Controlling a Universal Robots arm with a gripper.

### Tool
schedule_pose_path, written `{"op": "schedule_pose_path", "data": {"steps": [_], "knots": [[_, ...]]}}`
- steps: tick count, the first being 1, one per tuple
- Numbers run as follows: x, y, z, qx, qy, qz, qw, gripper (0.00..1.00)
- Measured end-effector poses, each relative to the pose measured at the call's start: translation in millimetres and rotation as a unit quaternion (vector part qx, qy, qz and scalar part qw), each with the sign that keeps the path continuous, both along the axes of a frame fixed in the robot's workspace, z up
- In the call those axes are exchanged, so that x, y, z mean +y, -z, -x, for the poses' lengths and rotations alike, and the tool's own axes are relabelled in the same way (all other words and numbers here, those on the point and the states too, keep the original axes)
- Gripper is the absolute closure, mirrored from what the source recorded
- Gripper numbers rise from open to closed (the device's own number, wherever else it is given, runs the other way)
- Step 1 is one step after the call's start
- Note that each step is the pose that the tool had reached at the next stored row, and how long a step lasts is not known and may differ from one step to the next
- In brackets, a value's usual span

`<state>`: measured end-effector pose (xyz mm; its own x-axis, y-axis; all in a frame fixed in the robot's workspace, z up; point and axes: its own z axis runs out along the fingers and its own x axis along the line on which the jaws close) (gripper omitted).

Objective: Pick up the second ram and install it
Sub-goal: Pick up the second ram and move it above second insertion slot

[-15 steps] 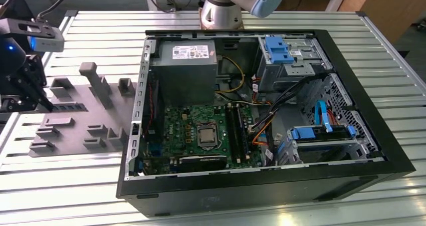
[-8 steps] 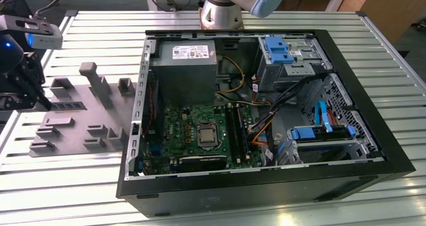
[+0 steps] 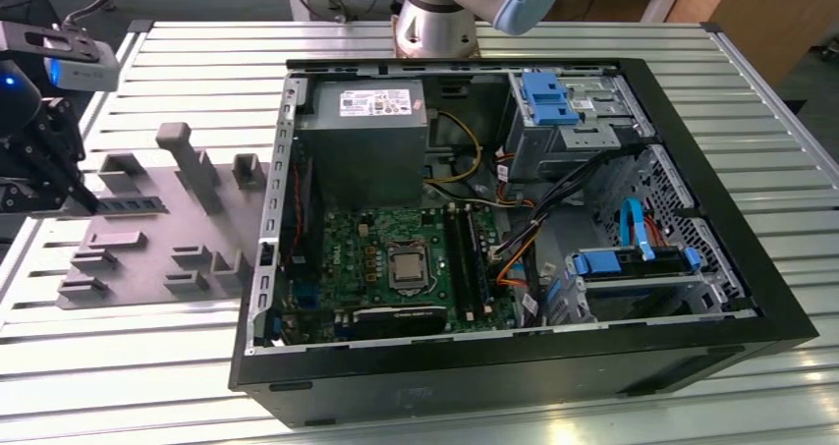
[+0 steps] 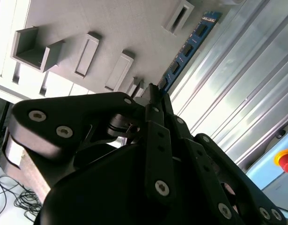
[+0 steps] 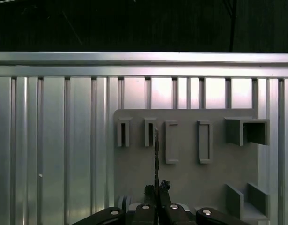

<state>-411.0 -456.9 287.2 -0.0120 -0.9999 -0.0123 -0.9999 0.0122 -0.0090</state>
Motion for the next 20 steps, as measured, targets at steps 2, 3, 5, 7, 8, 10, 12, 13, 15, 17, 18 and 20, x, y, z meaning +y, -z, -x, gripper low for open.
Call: {"op": "schedule_pose_path", "data": {"steps": [2,3,5,7,8,10,12,13,15,17,18,20], "knots": [[0.0,-1.5,0.0,0.0000,0.000,0.0000,1.0000,0.86],[0.0,-2.4,0.0,0.0000,0.000,0.0000,1.0000,0.86],[0.0,-4.2,0.0,0.0000,0.000,0.0000,1.0000,0.86],[0.0,-5.7,0.0,0.0000,0.000,0.0000,1.0000,0.86],[0.0,-6.5,0.0,0.0000,0.000,0.0000,1.0000,0.86],[0.0,-8.2,0.0,0.0000,0.000,0.0000,1.0000,0.86],[0.0,-9.7,0.0,0.0000,0.000,0.0000,1.0000,0.86],[0.0,-10.5,0.0,0.0000,0.000,0.0000,1.0000,0.86],[0.0,-12.0,0.0,0.0000,0.000,0.0000,1.0000,0.86],[0.0,-13.5,0.0,0.0000,0.000,0.0000,1.0000,0.86],[0.0,-14.0,0.0,-0.0001,0.000,0.0000,1.0000,0.86],[0.0,-15.4,0.0,0.0000,0.000,0.0000,1.0000,0.86]]}}
